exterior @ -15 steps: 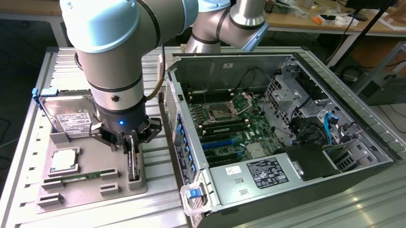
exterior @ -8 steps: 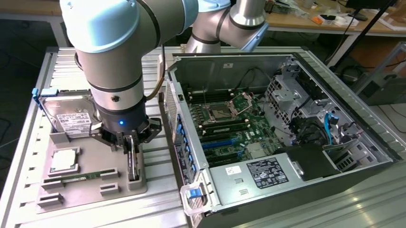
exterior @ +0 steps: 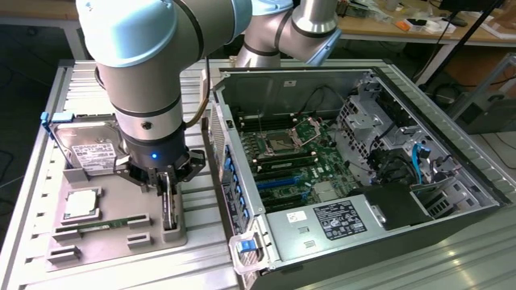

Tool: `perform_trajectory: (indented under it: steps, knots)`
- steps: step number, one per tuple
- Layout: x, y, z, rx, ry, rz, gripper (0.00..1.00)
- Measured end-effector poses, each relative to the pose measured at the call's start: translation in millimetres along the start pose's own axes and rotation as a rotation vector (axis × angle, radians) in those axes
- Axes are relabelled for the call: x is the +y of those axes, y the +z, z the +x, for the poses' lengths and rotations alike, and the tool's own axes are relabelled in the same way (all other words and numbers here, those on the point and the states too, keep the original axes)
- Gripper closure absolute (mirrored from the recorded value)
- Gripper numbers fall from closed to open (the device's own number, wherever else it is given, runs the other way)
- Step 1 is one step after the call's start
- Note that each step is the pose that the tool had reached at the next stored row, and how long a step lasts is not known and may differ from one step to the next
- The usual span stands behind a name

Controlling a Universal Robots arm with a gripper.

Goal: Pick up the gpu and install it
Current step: 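Pick up the gpu and move the gpu toward the slot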

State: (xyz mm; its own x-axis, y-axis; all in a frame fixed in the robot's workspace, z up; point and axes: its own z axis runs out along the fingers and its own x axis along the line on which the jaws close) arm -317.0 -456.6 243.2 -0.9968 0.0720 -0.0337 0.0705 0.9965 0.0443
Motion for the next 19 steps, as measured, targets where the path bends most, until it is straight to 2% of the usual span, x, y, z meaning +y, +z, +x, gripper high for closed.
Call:
perform_trajectory:
  steps: [11, 19]
  knots:
    - [0.5, -11.3, -0.3, 0.0, 0.0, 0.0002, 0.73]
    - [1.1, -23.1, -0.7, -0.0005, 0.0, 0.0006, 0.73]
